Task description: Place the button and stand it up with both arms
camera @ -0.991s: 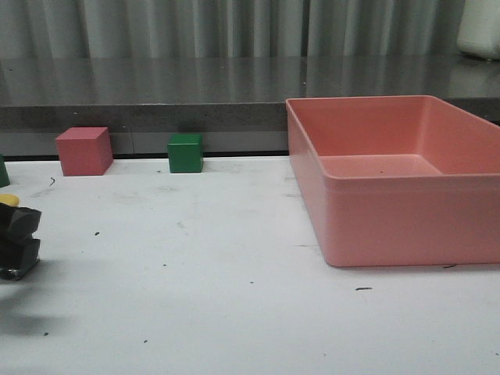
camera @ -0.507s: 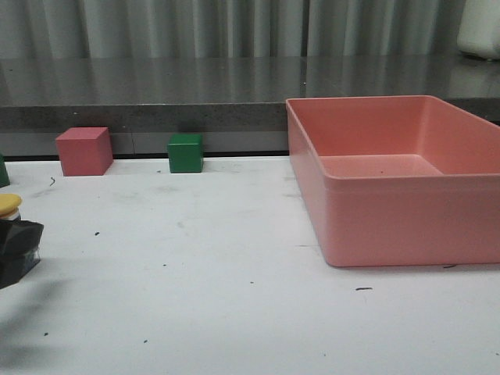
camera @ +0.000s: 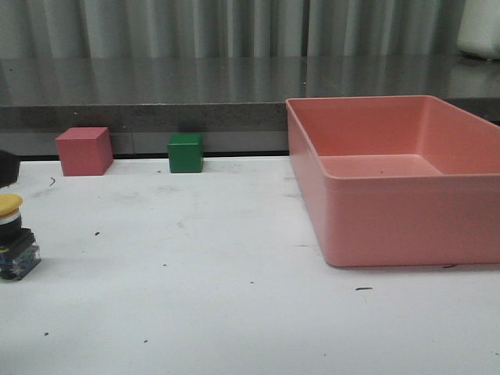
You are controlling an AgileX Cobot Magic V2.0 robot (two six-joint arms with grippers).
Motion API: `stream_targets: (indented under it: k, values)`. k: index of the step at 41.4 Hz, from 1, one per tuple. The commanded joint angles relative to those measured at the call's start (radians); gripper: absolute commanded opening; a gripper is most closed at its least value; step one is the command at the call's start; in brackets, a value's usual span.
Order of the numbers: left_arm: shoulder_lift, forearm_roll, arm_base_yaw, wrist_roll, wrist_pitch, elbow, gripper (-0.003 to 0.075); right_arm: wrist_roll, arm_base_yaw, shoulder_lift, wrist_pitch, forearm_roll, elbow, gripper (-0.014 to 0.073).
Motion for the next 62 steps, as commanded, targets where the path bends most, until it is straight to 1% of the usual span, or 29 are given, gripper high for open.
stream_targets:
  k: [1, 3, 4, 6, 11, 17, 20, 23, 27, 30, 33, 36, 51, 56, 58, 60, 61, 62]
  values:
    - [-0.112, 0.023, -0.005, -0.011, 0.226, -0.145, 0.0495, -0.011, -0.004, 0.005, -0.061, -0.009, -0.022, 0.0472]
    - [-0.152, 0.045, -0.005, -0.011, 0.377, -0.217, 0.0495, -0.011, -0.004, 0.005, -0.061, -0.009, -0.022, 0.0472]
    - [-0.166, 0.058, -0.005, -0.011, 0.411, -0.247, 0.0495, -0.011, -0.004, 0.005, -0.061, -0.009, -0.022, 0.0472]
    - [-0.195, 0.071, -0.005, -0.011, 0.544, -0.314, 0.0495, -0.011, -0.004, 0.005, -0.061, -0.009, -0.022, 0.0472]
    - [-0.243, 0.093, -0.005, -0.011, 0.786, -0.461, 0.0495, -0.011, -0.004, 0.005, -0.061, -0.009, -0.022, 0.0472]
    - [-0.278, 0.1, -0.005, -0.014, 1.03, -0.602, 0.0495, -0.011, -0.004, 0.005, -0.061, -0.009, -0.022, 0.0472]
    - [-0.292, 0.128, -0.005, -0.058, 1.111, -0.657, 0.0495, -0.011, -0.004, 0.005, -0.061, -0.009, -0.022, 0.0472]
    - [-0.309, 0.201, -0.005, -0.146, 1.179, -0.693, 0.0494, -0.011, -0.004, 0.005, -0.061, -0.009, -0.022, 0.0472]
    - [-0.331, 0.326, -0.005, -0.279, 1.25, -0.7, 0.0495, -0.011, -0.004, 0.005, -0.061, -0.009, -0.022, 0.0472]
    - [-0.347, 0.375, -0.005, -0.328, 1.31, -0.7, 0.0495, -0.011, -0.004, 0.005, -0.061, -0.009, -0.022, 0.0472]
    - [-0.363, 0.375, -0.005, -0.328, 1.351, -0.7, 0.0495, -0.011, -0.004, 0.005, -0.066, -0.009, -0.022, 0.0472]
    - [-0.377, 0.364, -0.005, -0.328, 1.366, -0.7, 0.0495, -0.011, -0.004, 0.005, -0.086, -0.009, -0.022, 0.0472]
    - [-0.395, 0.361, -0.005, -0.328, 1.361, -0.7, 0.0494, -0.011, -0.004, 0.005, -0.092, -0.009, -0.022, 0.0472]
    - [-0.395, 0.361, -0.005, -0.324, 1.339, -0.7, 0.0489, -0.011, -0.004, 0.005, -0.092, -0.009, -0.022, 0.0472]
    - [-0.395, 0.361, -0.005, -0.319, 1.337, -0.7, 0.0466, -0.011, -0.004, 0.005, -0.09, -0.009, -0.022, 0.0467]
    - [-0.395, 0.361, -0.005, -0.307, 1.337, -0.7, 0.041, -0.011, -0.004, 0.005, -0.089, -0.009, -0.022, 0.0446]
    - [-0.395, 0.361, -0.005, -0.296, 1.337, -0.7, 0.0383, -0.011, -0.004, 0.005, -0.089, -0.009, -0.022, 0.0426]
    - [-0.395, 0.361, -0.005, -0.291, 1.337, -0.698, 0.0353, -0.011, -0.004, 0.005, -0.089, -0.009, -0.022, 0.0378]
